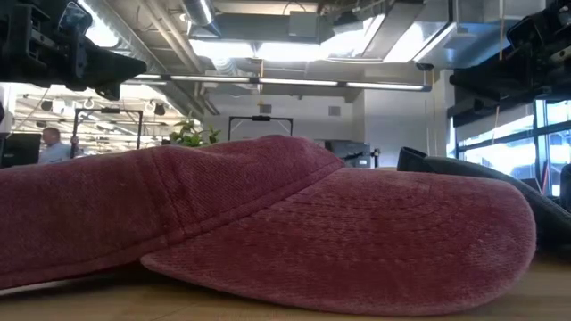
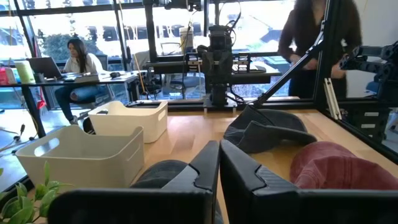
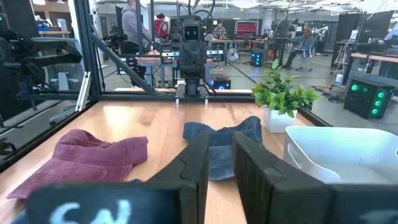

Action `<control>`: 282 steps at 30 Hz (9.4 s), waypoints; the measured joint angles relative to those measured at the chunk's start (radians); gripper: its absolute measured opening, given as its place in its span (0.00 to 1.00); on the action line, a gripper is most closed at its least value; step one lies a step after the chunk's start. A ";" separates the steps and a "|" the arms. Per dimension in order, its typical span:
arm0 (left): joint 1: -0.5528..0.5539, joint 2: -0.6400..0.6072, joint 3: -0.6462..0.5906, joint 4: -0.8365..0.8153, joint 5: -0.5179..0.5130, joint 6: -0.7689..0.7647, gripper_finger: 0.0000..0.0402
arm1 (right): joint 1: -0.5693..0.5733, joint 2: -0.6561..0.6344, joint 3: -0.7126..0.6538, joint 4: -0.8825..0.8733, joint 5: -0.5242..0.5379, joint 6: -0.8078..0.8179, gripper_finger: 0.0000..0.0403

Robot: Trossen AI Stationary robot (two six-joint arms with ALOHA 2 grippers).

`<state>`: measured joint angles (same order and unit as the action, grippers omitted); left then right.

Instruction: Pick & Place hat

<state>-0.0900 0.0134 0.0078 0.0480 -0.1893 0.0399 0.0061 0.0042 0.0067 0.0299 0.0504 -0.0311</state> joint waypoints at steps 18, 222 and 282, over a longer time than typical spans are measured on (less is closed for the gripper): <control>0.000 0.000 0.000 0.000 0.000 0.000 0.03 | 0.000 0.000 0.000 0.000 0.000 -0.002 0.18; 0.000 0.665 0.137 0.691 -0.263 -0.670 0.01 | -0.346 0.868 0.455 0.736 -0.812 0.370 0.04; 0.093 1.567 1.007 0.929 0.639 -0.473 0.33 | -0.250 1.571 1.543 1.096 -1.258 0.497 0.04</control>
<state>0.0033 1.5803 1.0149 0.9768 0.4496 -0.4334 -0.2440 1.5755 1.5497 1.1257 -1.2072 0.4664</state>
